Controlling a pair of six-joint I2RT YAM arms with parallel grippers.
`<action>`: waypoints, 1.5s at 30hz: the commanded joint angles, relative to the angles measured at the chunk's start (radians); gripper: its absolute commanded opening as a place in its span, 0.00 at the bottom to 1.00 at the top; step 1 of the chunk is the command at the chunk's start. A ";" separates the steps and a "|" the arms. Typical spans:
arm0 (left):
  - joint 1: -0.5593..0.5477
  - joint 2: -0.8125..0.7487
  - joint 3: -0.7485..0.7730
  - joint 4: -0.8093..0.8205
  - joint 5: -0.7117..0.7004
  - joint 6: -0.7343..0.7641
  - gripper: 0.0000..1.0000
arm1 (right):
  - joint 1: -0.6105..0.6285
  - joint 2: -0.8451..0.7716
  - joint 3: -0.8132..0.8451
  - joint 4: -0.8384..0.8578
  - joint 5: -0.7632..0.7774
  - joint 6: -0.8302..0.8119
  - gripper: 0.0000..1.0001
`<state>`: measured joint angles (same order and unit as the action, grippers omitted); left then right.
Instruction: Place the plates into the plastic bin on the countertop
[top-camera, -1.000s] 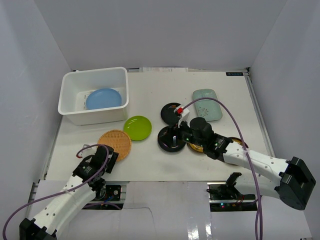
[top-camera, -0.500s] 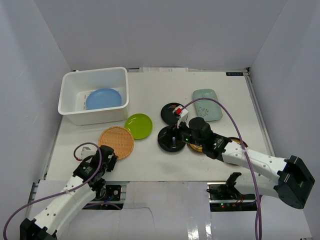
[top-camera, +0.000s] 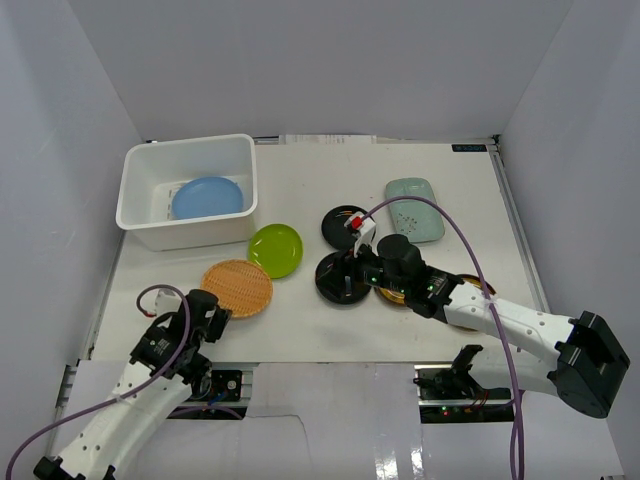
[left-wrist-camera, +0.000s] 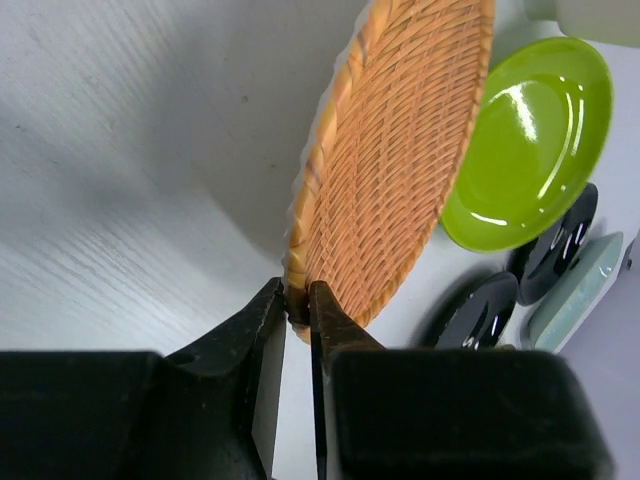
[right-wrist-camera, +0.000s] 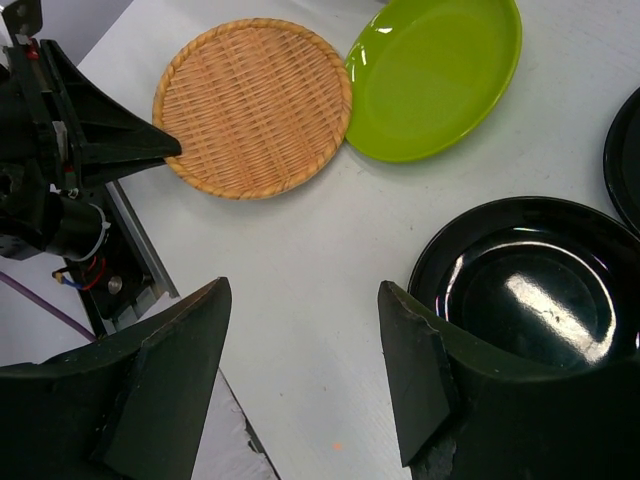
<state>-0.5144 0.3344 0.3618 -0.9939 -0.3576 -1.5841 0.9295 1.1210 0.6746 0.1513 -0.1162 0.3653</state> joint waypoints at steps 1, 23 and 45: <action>-0.006 0.003 0.081 -0.009 0.011 0.085 0.00 | -0.004 -0.026 0.043 0.002 -0.008 0.011 0.67; -0.004 0.015 0.368 0.089 0.270 0.510 0.00 | -0.027 -0.104 0.006 -0.044 0.178 0.086 0.68; 0.068 0.680 0.943 0.624 0.132 0.929 0.00 | -0.118 -0.340 -0.081 -0.269 0.224 0.070 0.67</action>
<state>-0.4911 1.0103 1.2385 -0.4332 -0.0875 -0.7341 0.8173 0.8032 0.5911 -0.1093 0.0925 0.4400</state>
